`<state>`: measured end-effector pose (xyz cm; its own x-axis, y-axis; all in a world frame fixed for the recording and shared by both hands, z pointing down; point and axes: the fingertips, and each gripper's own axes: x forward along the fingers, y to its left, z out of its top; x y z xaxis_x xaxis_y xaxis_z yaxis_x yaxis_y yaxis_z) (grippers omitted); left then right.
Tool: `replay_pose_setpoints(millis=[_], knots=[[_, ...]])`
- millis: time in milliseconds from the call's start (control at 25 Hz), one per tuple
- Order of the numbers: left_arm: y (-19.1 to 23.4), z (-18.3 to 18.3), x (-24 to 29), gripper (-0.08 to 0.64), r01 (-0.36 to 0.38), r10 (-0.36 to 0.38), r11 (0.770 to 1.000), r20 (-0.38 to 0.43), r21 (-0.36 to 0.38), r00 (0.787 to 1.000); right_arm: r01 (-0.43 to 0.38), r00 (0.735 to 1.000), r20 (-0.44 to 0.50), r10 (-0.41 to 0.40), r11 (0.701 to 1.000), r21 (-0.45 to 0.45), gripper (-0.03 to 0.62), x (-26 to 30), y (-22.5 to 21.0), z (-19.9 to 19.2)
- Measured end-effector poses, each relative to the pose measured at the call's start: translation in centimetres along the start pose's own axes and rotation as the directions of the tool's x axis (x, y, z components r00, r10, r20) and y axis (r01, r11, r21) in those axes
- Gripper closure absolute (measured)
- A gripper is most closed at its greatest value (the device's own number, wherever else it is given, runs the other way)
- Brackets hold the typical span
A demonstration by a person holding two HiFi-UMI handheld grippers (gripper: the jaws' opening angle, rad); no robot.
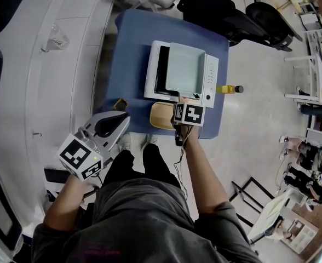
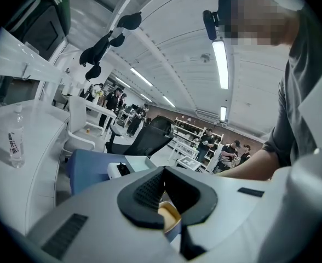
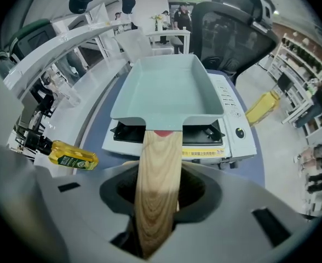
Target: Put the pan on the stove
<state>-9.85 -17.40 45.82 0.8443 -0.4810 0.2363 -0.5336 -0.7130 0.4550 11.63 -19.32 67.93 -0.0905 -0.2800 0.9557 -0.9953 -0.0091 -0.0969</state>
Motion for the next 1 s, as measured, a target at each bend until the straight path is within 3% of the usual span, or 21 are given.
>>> replay_pose_setpoints(millis=[480,1000], knots=[[-1.7,0.5,1.8,0.558,0.02,-0.02,0.999,-0.017,0.027,1.0,-0.072,0.995,0.065,0.073,0.997,-0.007,0.403,-1.4,0.3,0.7],[-4.8,0.6,3.8,0.558,0.017,-0.014,0.997,-0.045,0.071,0.999,-0.143,0.969,0.195,0.149,0.989,-0.047,0.39,-5.2,0.1,1.8]])
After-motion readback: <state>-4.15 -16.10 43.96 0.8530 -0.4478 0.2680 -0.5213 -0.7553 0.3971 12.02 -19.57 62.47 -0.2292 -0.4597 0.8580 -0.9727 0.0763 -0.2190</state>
